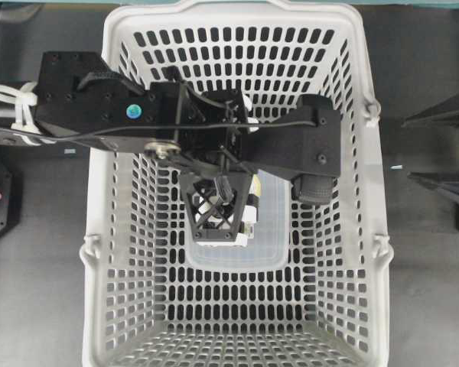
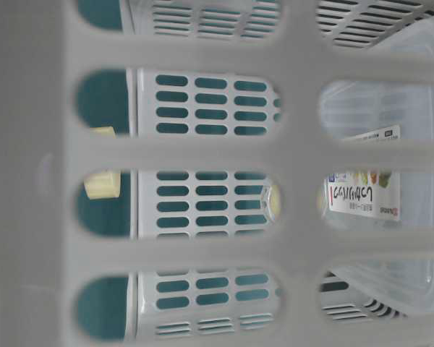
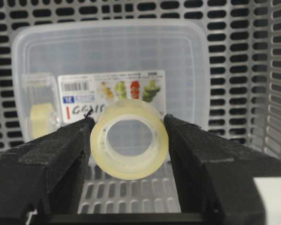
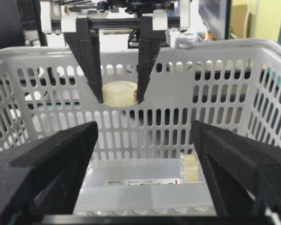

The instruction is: Pick up the cellophane tape from the shopping basket with the left arm.

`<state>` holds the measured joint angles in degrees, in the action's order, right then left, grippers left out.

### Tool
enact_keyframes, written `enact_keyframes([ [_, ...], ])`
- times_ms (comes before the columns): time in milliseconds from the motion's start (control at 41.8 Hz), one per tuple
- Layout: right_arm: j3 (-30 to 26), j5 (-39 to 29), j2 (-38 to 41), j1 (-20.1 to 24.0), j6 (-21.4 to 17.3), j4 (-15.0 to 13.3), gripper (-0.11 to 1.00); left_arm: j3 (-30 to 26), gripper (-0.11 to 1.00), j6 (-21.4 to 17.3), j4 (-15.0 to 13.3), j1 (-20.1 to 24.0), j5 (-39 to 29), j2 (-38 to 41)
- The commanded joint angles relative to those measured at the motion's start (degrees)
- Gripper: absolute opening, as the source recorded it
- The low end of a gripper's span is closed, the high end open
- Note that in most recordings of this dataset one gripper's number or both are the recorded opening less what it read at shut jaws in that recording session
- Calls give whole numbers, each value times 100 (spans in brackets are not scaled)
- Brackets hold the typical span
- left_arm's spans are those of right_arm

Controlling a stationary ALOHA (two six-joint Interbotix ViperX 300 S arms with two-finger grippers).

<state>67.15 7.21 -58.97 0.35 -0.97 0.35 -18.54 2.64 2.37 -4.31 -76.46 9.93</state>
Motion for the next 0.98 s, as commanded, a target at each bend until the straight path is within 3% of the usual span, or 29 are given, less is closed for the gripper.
enact_keyframes([
  [0,-53,123,18,18,-9,9,78,-53,50,-9,18,-18,26,-176],
  [957,-35,185,-44,18,-9,9,78,-26,50,-35,18,-26,-18,-158],
])
